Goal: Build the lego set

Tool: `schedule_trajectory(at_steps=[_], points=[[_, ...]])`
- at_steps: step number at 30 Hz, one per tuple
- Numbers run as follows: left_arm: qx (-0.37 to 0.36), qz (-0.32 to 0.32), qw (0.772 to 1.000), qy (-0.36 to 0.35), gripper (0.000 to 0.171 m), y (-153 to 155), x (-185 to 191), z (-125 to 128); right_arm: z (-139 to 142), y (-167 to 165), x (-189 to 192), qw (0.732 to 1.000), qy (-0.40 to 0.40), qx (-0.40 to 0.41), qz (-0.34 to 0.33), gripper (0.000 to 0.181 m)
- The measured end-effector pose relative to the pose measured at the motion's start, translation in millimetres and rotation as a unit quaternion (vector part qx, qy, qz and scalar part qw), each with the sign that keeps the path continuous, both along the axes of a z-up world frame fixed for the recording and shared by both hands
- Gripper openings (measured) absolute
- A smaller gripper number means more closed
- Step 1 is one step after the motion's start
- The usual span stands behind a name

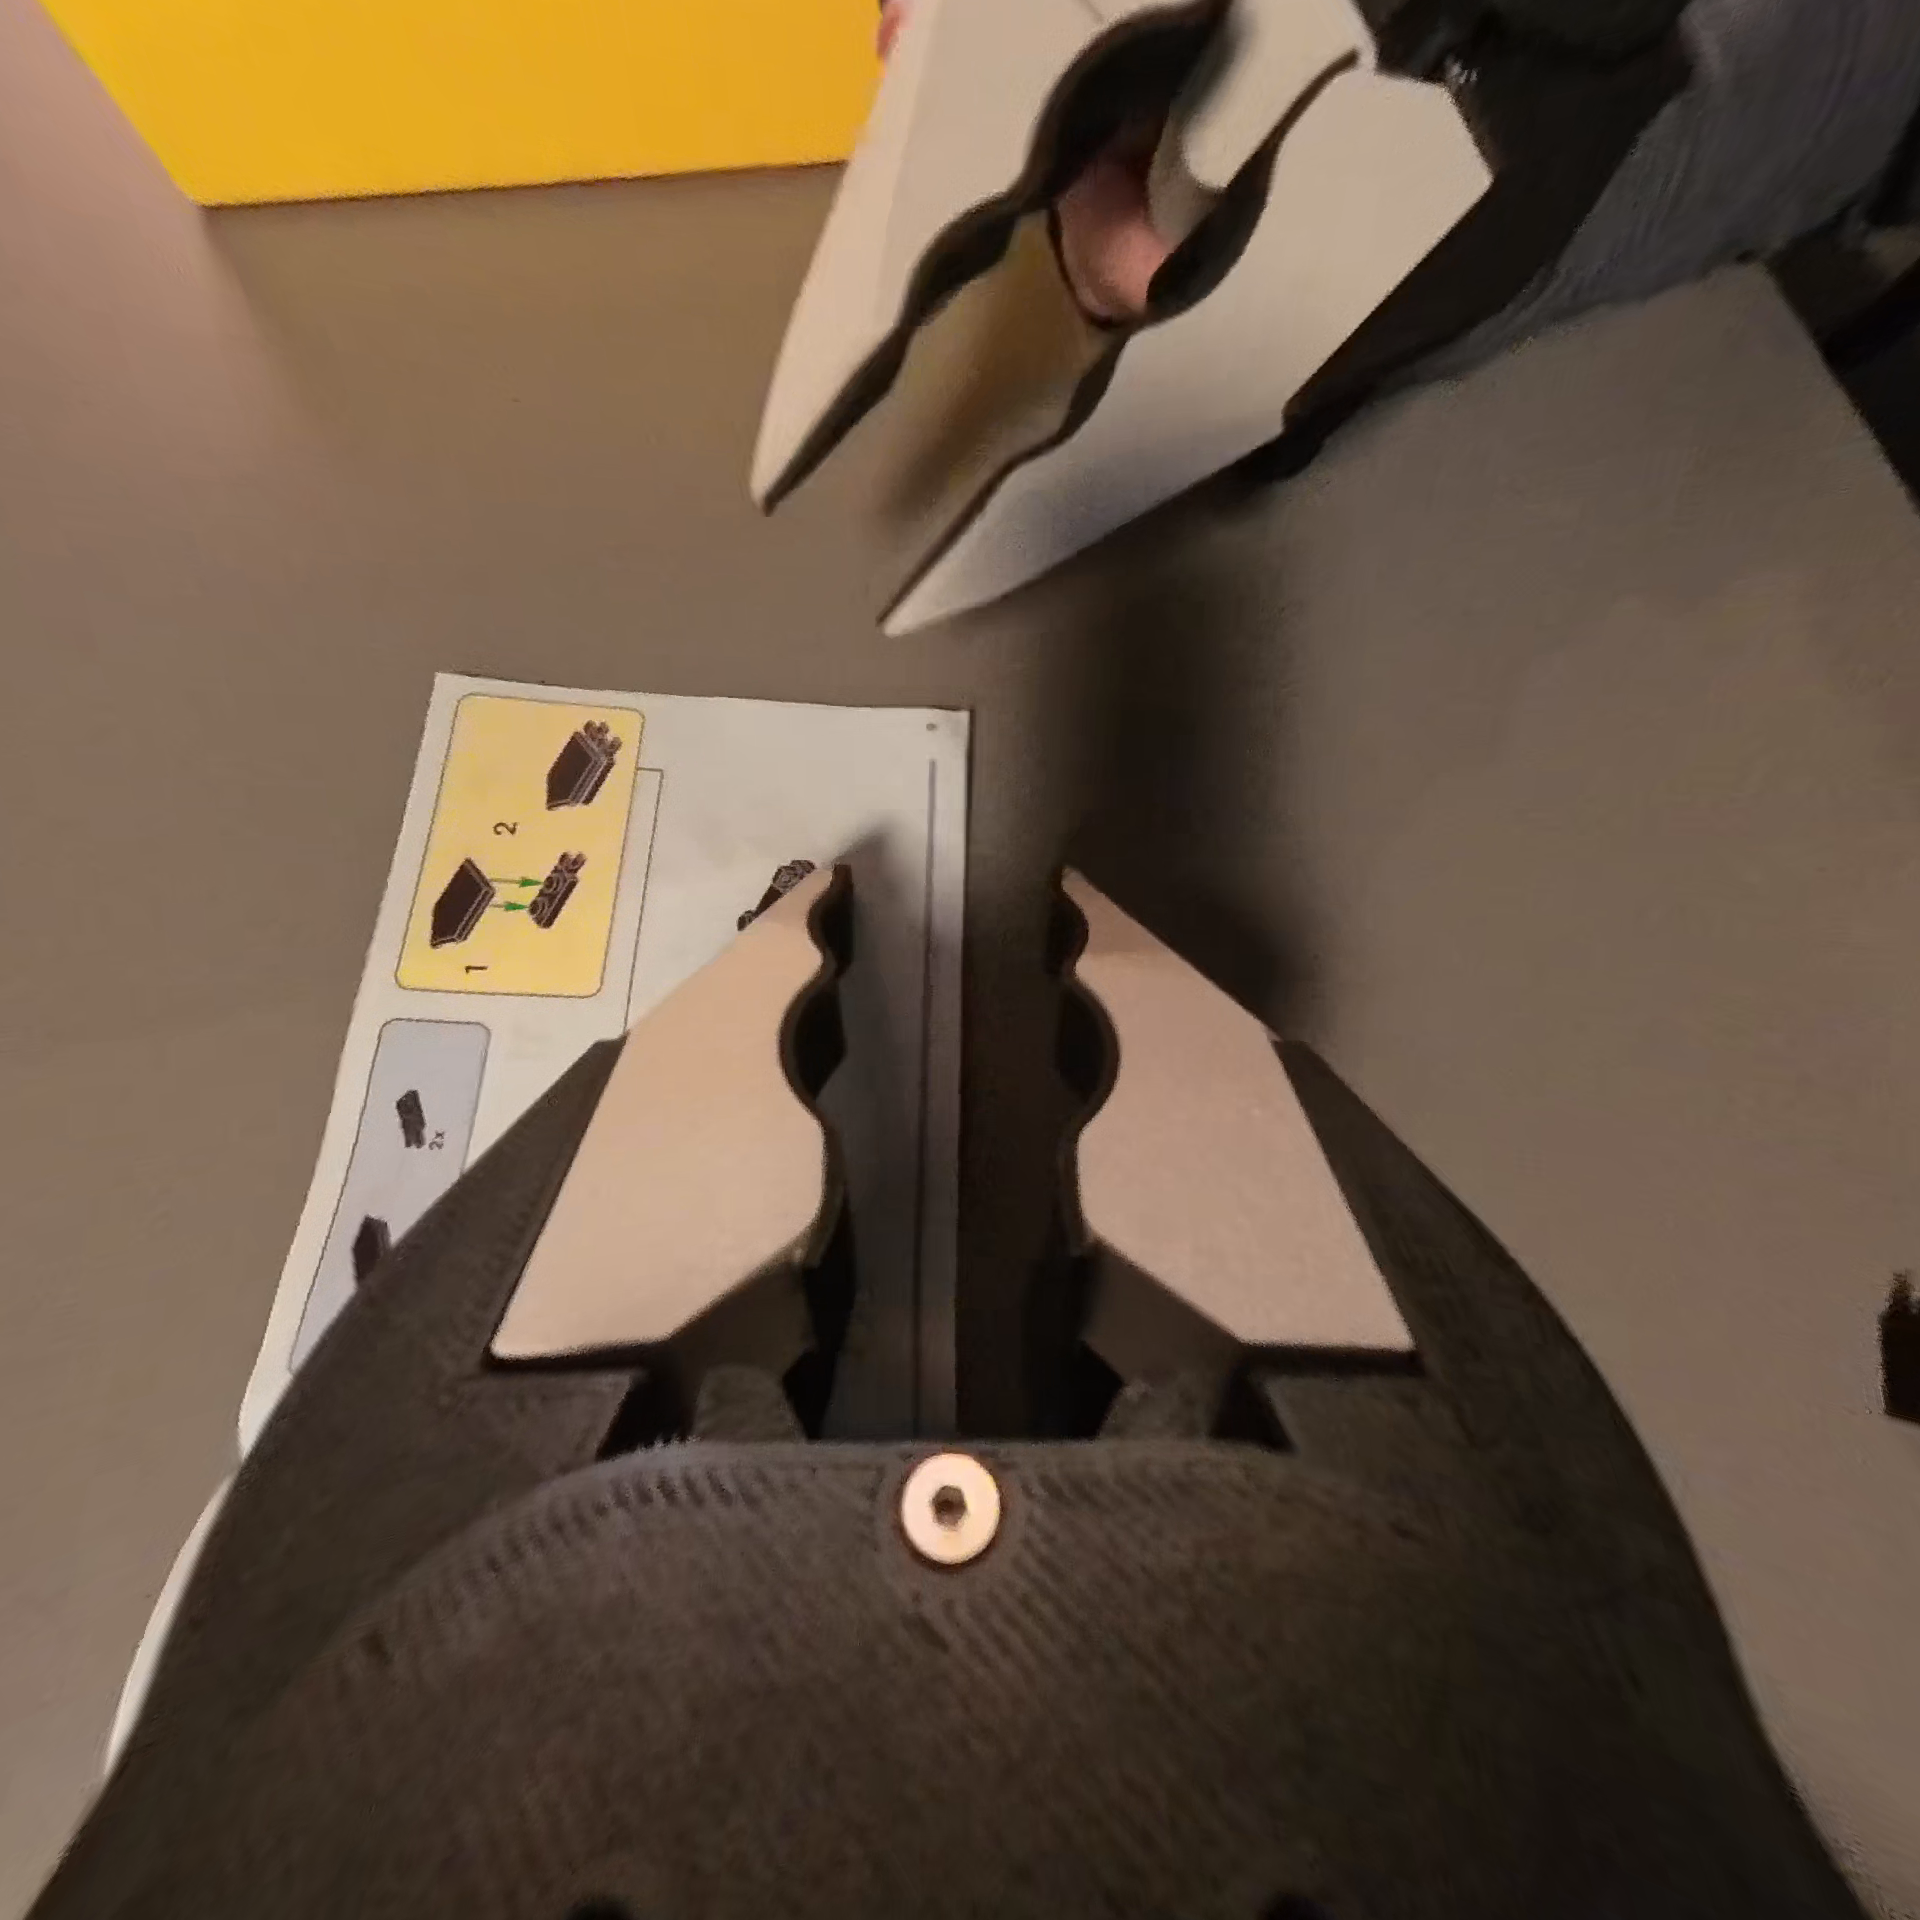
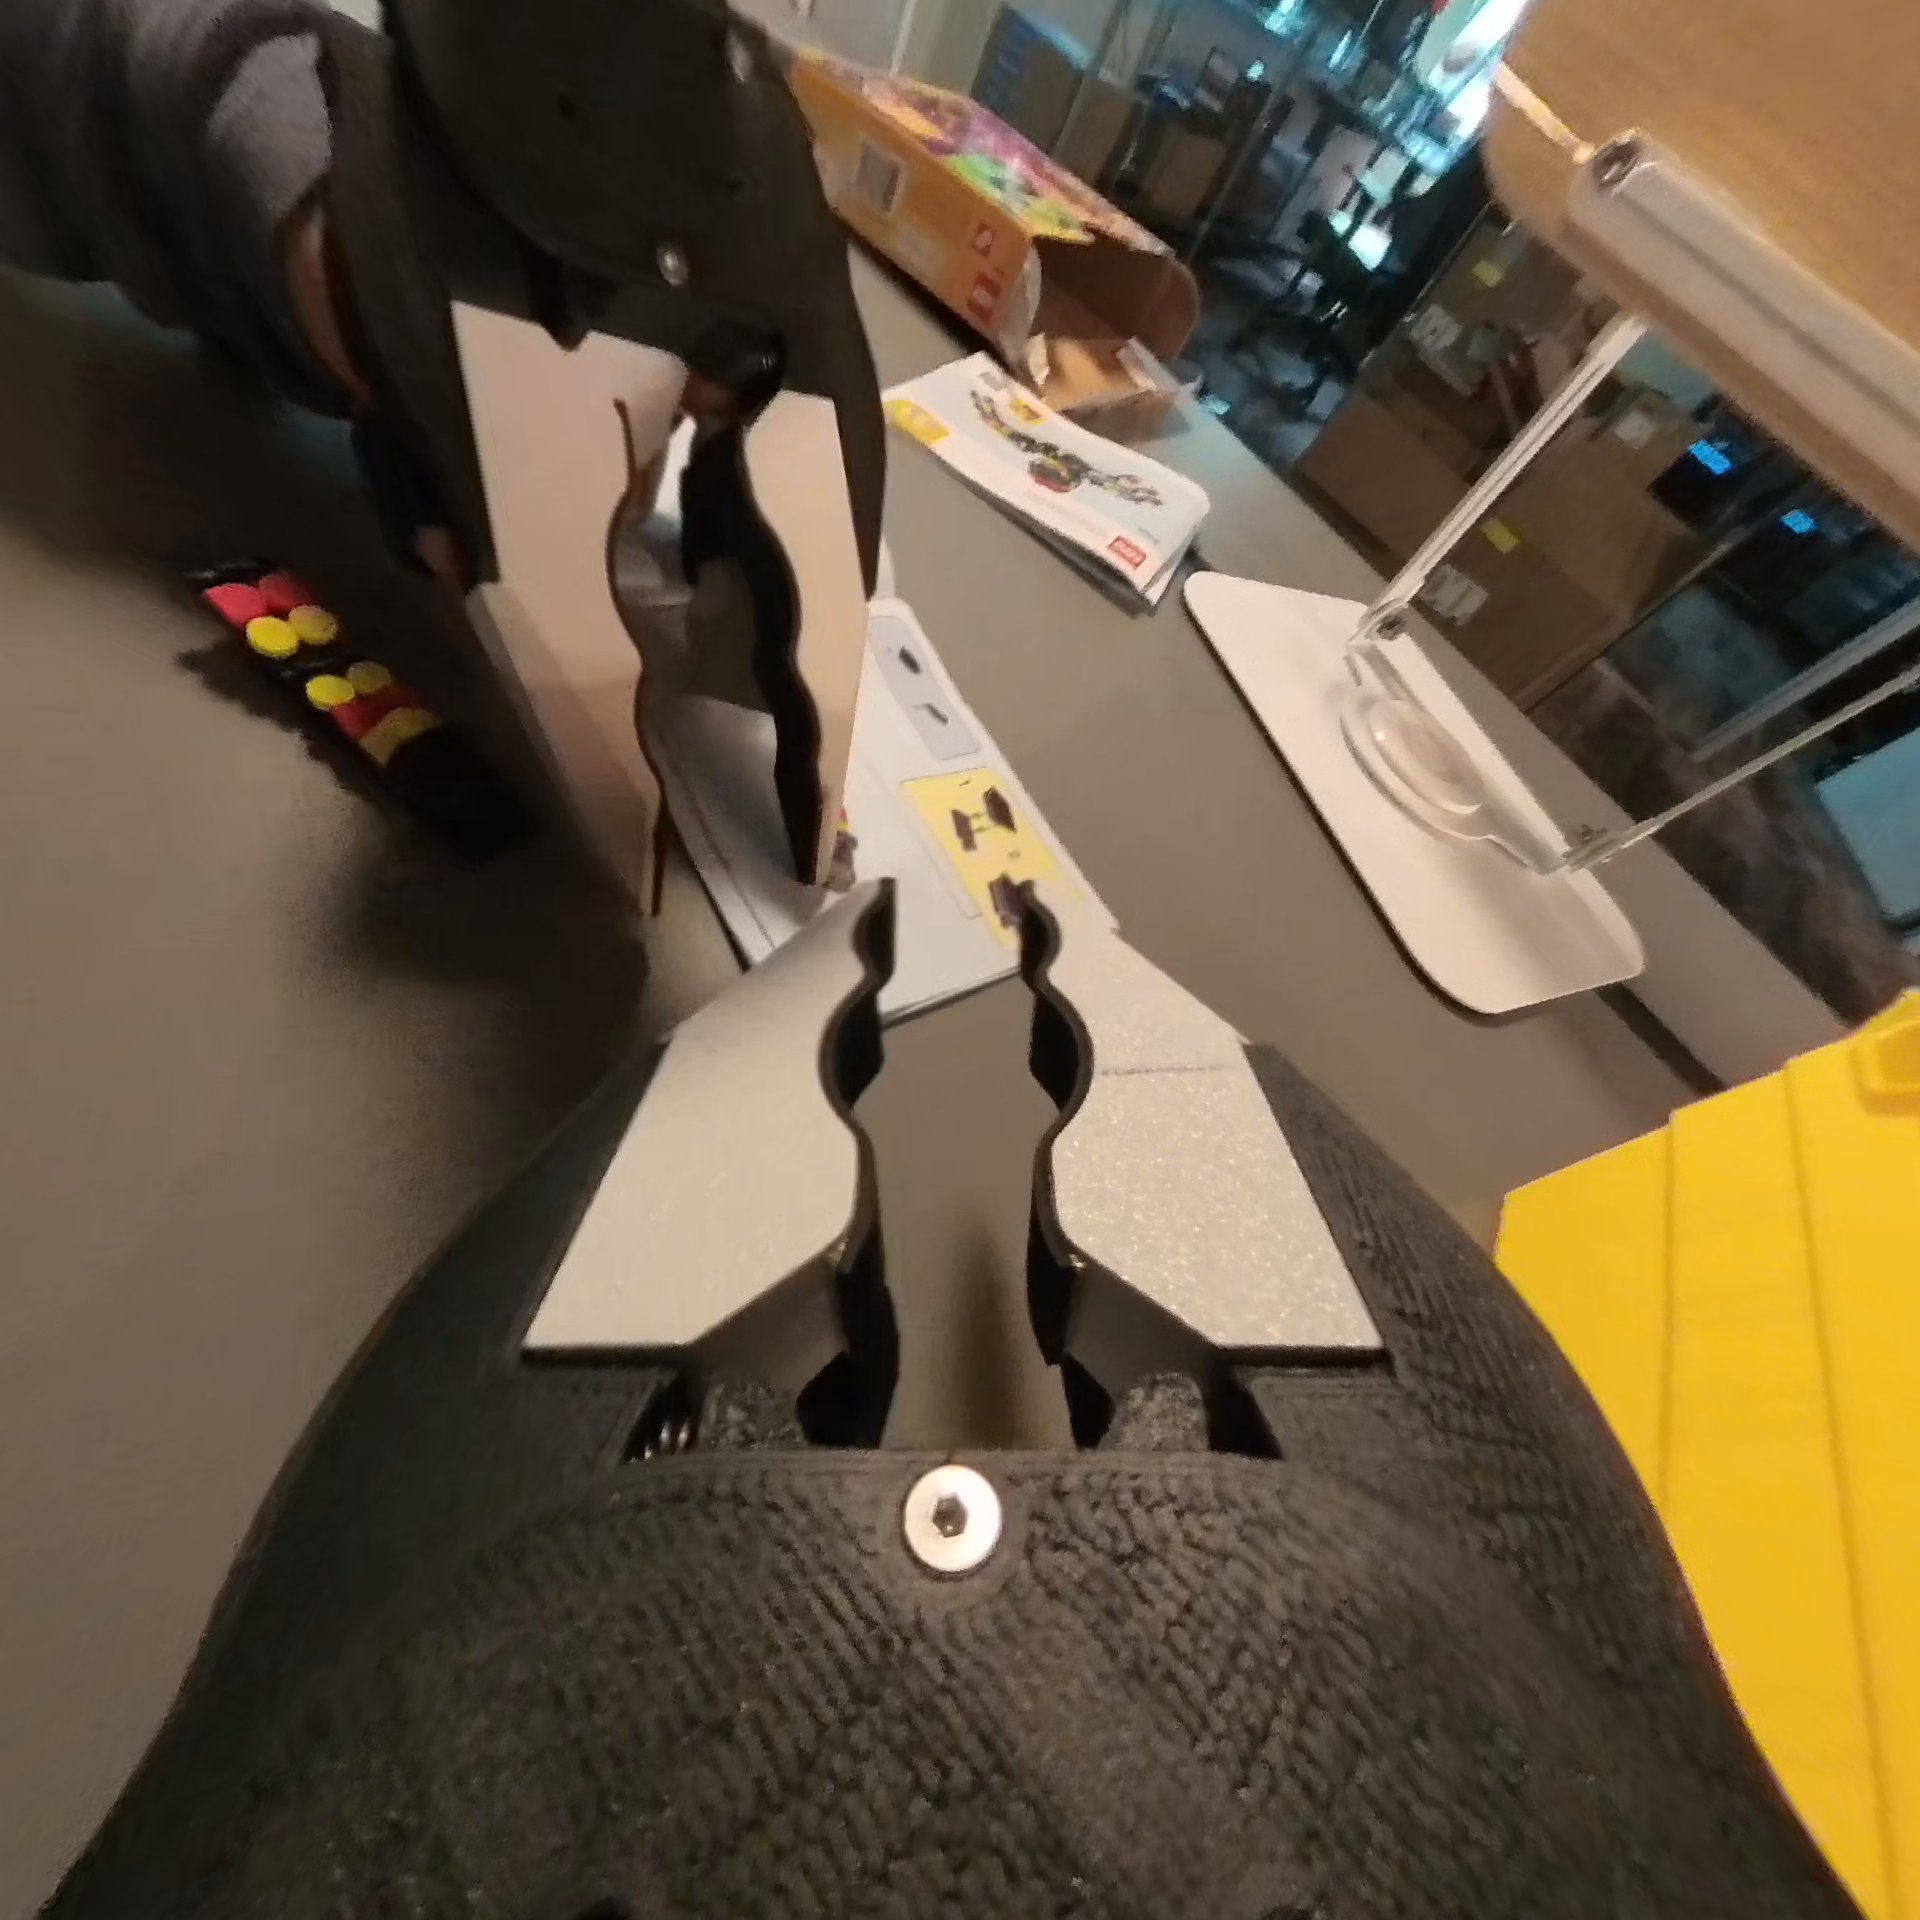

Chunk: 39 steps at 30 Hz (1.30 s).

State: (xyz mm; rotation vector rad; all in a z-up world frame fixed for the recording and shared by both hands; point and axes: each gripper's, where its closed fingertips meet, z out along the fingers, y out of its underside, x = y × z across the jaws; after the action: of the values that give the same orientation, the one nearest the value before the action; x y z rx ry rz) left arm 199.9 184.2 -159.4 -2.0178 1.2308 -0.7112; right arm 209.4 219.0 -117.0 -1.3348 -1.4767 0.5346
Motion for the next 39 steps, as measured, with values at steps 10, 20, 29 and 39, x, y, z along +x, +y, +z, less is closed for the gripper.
schedule_trajectory(at_steps=[10, 20, 29, 39], points=[[0.020, 0.017, 1.000, 0.015, 0.018, 4.3, -2.0, -2.2, -9.2, -6.7, -2.8, 0.999, -0.014, -0.032, 0.023, 0.035], [0.066, 0.029, 0.997, 0.042, 0.006, 7.5, -3.6, -3.8, -22.0, -28.9, -5.5, 0.994, -0.059, -0.042, 0.076, 0.022], [0.052, 0.038, 0.997, 0.035, 0.000, 9.5, -4.6, -3.6, -34.0, -25.3, -4.5, 0.993, -0.097, -0.037, 0.061, 0.028], [-0.023, 0.089, 0.992, -0.087, 0.000, 22.2, -13.4, 18.5, -37.8, -14.4, 0.5, 0.988, -0.101, -0.114, 0.018, 0.048]])
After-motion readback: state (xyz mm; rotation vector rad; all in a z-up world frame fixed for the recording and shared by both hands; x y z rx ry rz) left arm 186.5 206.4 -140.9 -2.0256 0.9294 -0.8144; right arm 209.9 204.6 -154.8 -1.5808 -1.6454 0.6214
